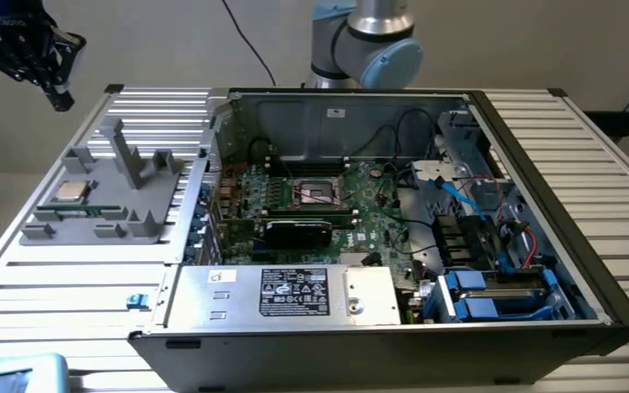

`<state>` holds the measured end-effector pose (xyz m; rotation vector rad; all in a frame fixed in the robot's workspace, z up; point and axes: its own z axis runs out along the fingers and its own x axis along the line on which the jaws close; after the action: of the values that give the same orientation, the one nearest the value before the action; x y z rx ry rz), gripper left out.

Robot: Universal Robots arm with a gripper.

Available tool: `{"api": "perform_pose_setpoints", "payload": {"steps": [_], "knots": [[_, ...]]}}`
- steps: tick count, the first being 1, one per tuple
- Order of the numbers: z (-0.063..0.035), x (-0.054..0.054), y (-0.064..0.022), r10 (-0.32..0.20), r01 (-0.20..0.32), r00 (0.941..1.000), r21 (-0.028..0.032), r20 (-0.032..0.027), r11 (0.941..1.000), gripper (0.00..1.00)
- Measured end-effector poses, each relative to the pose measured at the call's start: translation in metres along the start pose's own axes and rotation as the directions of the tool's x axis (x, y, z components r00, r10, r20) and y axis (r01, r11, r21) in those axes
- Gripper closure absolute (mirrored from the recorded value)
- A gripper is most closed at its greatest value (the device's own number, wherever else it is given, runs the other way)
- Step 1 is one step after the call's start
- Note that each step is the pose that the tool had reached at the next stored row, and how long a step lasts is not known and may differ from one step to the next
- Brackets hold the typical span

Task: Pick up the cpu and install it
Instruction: 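Reach for the cpu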

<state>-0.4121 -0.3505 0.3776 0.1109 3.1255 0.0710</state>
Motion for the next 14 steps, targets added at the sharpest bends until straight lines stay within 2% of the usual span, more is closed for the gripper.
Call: {"api": "perform_pose_setpoints", "payload": {"steps": [14], "knots": [[0.0069, 0.064, 0.0089, 0.0, 0.0, 1.0, 0.0001, -0.0002, 1.0, 0.88]]}}
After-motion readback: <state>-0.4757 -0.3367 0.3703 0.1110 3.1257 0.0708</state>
